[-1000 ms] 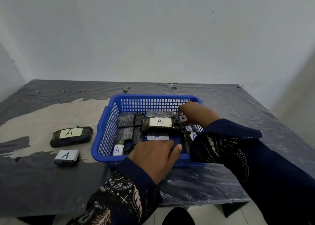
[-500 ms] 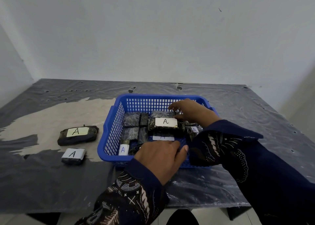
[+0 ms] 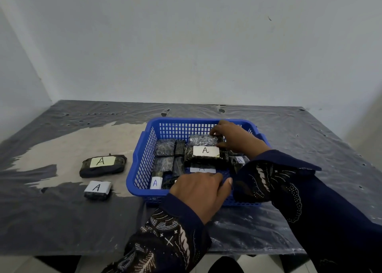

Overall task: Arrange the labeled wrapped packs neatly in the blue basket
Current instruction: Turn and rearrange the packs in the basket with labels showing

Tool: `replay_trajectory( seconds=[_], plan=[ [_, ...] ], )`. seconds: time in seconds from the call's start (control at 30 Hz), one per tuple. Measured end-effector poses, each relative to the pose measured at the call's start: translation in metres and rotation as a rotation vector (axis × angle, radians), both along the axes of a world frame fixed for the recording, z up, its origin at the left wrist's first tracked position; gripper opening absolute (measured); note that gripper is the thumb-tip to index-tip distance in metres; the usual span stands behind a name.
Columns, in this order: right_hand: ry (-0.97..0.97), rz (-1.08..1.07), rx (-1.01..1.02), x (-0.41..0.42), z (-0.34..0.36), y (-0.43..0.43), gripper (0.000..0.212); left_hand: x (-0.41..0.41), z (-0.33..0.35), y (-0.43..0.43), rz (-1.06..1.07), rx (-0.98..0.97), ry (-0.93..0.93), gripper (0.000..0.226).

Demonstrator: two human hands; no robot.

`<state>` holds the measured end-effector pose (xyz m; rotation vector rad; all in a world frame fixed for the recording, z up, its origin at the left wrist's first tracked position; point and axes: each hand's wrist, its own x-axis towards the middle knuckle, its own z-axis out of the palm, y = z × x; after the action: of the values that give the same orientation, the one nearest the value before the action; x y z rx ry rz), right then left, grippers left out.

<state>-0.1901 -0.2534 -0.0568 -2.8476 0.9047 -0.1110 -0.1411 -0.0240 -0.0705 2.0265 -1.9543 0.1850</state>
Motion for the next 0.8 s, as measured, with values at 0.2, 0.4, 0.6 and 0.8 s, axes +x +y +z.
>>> replay_trajectory(
  seconds=[0.2,0.4,0.6,0.8],
  plan=[
    [-0.117,0.018,0.031,-0.006,0.003,0.001,0.046,0.001,0.0,0.001,-0.008,-0.052,0.036,0.043],
    [-0.355,-0.051,0.209,-0.028,0.014,-0.001,0.041,0.017,0.023,-0.003,-0.023,-0.204,0.56,0.024],
    [-0.558,0.009,1.187,-0.056,0.046,0.042,0.037,0.081,0.067,-0.023,-0.1,-0.183,0.276,0.066],
    [-0.674,-0.121,1.383,-0.062,0.058,0.064,0.035,0.092,0.073,-0.028,-0.269,-0.264,0.392,0.027]
  ],
)
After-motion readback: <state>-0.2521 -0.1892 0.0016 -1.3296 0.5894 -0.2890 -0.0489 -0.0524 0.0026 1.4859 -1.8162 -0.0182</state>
